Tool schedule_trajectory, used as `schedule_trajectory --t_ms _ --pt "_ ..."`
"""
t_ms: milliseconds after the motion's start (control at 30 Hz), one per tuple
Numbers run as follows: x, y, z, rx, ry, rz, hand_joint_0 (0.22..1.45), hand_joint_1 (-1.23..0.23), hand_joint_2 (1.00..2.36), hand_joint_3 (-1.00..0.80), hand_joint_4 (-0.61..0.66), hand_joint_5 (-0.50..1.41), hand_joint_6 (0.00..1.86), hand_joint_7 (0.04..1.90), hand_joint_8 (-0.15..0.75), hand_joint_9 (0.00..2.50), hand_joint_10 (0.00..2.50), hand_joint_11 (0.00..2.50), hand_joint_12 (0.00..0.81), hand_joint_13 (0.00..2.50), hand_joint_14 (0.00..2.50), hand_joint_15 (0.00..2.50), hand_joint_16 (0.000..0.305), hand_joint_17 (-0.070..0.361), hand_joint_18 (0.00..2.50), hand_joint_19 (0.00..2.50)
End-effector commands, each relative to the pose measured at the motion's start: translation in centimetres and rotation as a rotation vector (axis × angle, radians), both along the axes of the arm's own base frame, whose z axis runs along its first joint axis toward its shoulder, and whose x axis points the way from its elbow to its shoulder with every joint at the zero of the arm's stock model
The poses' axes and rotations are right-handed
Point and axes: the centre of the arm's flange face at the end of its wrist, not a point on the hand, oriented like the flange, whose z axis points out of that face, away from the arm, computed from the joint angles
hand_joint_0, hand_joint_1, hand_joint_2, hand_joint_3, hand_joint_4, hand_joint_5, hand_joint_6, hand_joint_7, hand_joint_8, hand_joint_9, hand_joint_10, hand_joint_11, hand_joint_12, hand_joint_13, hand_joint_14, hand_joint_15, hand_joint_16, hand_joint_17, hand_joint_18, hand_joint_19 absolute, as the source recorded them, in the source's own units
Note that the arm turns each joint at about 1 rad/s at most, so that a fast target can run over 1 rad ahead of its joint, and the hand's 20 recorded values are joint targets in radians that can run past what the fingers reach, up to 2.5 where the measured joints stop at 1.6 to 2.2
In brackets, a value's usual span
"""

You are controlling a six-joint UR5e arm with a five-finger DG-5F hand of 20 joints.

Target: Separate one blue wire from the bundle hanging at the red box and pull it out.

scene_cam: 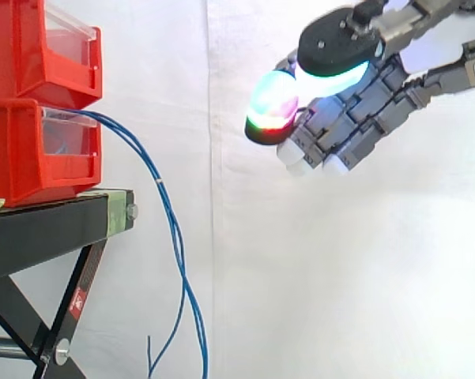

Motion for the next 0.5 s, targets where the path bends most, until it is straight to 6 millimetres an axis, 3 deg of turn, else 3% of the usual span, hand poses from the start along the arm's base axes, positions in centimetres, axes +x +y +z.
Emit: schedule_trajectory --t_ms 0,200,467 --pt "0.0 -0.5 -1.7 -0.016 -0.057 -0.052 0.61 -0.9 1.0 -0.5 0.26 -0.16 0.5 1.18 0.319 0.55 0.01 0.27 0.413 0.55 0.01 0.3 0.054 0.122 0.58 0.24" --pt "0.3 -0.8 -3.2 -0.014 -0.162 -0.105 0.6 -0.88 1.0 -0.5 0.26 -0.16 0.5 1.17 0.322 0.55 0.01 0.29 0.413 0.55 0.01 0.3 0.054 0.122 0.58 0.25" --pt "2.3 -0.3 -7.8 -0.043 -0.172 -0.14 0.58 -0.85 1.0 -0.5 0.28 -0.15 0.5 1.16 0.331 0.58 0.01 0.29 0.416 0.55 0.01 0.31 0.054 0.122 0.58 0.27"
